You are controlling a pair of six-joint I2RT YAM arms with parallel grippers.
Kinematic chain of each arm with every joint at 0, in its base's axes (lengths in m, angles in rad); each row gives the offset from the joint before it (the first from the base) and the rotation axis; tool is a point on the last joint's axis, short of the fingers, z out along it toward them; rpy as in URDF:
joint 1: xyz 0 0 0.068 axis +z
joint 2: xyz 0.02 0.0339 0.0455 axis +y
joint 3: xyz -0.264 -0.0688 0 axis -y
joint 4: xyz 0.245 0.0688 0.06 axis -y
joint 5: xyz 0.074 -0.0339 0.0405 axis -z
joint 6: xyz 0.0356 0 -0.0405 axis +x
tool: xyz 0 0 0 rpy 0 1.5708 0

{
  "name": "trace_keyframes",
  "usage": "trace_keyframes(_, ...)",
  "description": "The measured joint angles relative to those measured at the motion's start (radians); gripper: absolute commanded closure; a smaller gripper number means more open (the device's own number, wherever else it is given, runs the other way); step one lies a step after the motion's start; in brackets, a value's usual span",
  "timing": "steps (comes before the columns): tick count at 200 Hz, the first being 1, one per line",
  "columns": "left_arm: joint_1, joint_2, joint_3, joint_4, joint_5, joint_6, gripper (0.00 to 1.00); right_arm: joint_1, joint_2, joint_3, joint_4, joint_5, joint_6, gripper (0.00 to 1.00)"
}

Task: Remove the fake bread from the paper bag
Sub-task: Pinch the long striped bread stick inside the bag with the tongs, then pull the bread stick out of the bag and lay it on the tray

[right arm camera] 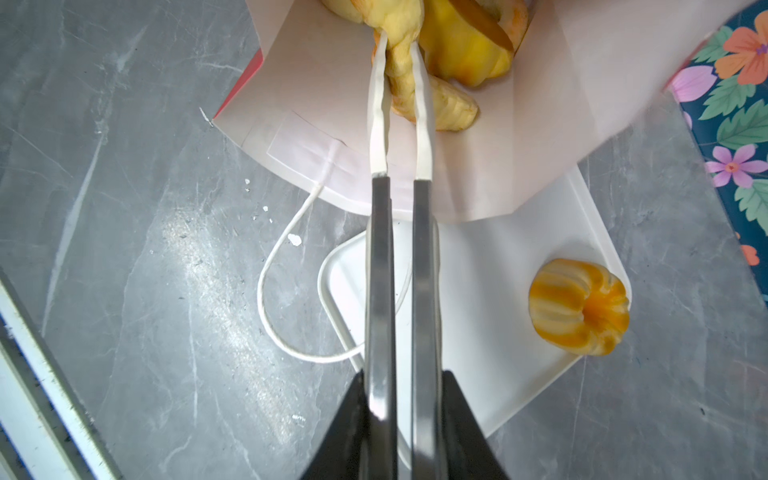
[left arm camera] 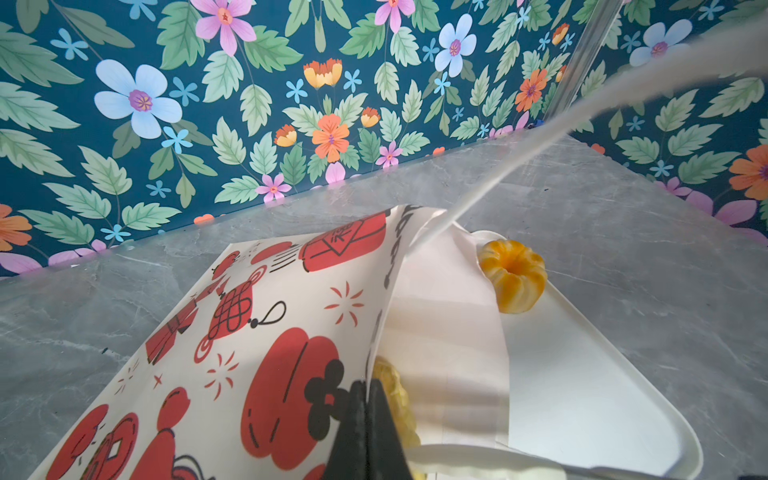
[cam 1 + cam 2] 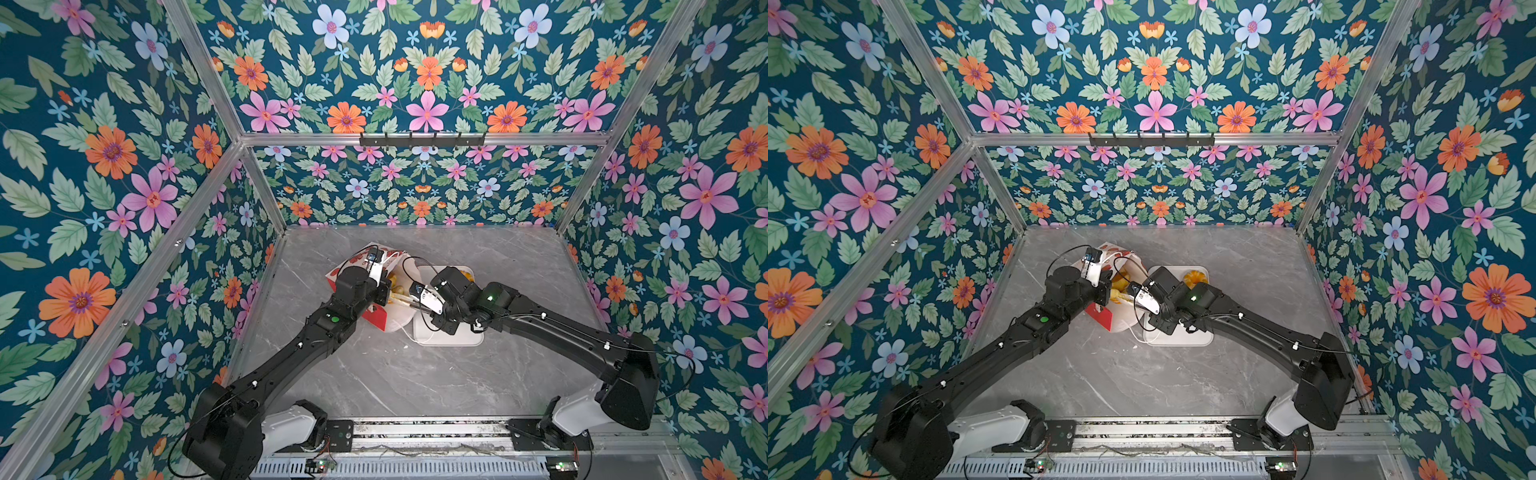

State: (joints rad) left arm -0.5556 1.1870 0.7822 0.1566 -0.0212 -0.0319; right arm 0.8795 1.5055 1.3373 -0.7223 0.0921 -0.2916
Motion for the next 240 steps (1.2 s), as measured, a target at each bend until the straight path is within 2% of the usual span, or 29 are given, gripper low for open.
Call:
trace_keyframes(73,0.000,-0.010,-0.023,0.030,-0.060,-0.003,1.00,0.000,-0.035,0.094,-0.161,0.010,0.035,0.78)
trace_keyframes(158,0.002,-0.027,-0.043,0.052,-0.151,-0.014,1.00,-0.040,-0.258,0.037,-0.274,-0.016,0.151,0.78)
trace_keyframes(198,0.002,-0.039,-0.067,0.080,-0.177,-0.018,1.00,-0.130,-0.333,0.035,-0.336,-0.095,0.239,0.77)
trace_keyframes(240,0.002,-0.067,-0.103,0.098,-0.207,-0.018,1.00,-0.235,-0.365,0.069,-0.393,-0.229,0.324,0.75)
